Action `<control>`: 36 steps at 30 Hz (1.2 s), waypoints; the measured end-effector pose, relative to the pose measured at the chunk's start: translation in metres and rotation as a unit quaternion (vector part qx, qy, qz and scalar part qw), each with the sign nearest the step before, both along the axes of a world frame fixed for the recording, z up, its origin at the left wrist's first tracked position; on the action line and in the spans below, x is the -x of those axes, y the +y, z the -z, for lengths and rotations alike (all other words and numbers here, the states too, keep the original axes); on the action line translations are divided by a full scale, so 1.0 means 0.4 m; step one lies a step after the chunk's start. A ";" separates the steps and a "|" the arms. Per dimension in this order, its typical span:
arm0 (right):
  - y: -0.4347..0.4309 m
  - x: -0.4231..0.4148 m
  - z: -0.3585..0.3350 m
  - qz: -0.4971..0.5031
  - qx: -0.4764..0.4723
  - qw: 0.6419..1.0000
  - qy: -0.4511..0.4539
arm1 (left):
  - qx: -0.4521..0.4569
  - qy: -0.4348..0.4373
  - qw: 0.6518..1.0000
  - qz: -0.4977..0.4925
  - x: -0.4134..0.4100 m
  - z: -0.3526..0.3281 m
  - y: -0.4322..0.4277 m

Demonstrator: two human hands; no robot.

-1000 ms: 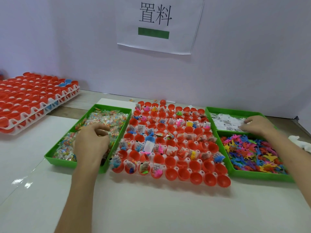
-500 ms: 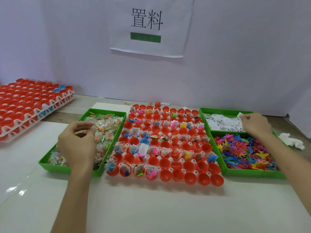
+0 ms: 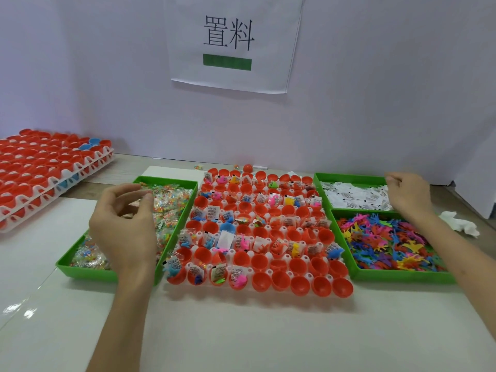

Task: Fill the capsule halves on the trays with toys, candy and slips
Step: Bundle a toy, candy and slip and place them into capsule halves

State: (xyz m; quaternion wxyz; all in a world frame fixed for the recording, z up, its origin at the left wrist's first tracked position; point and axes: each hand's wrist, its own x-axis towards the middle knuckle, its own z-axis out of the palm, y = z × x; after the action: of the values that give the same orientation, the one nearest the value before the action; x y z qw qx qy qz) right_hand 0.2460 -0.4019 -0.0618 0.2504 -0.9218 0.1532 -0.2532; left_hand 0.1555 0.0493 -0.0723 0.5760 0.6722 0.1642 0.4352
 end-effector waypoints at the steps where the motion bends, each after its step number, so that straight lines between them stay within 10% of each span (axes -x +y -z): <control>1: 0.004 0.007 -0.004 -0.005 -0.011 1.000 -0.010 | -0.002 -0.004 1.000 0.007 0.003 -0.004 -0.011; 6: 0.119 0.127 -0.026 -0.092 -0.142 0.975 -0.145 | -0.009 -0.031 0.993 0.116 0.035 -0.027 -0.103; 22: 0.356 0.394 -0.047 -0.346 -0.397 0.838 -0.143 | 0.069 0.024 0.880 0.469 0.153 -0.015 -0.316; 36: 0.376 0.394 -0.024 -0.367 -0.363 0.855 -0.055 | 0.084 0.038 0.834 0.544 0.167 -0.012 -0.328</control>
State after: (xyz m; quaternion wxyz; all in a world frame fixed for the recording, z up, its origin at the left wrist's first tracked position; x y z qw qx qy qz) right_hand 0.0883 -0.2516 -0.0521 0.6501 -0.7392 -0.1290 -0.1199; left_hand 0.0887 -0.0820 -0.0673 0.7675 0.6180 -0.1702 0.0105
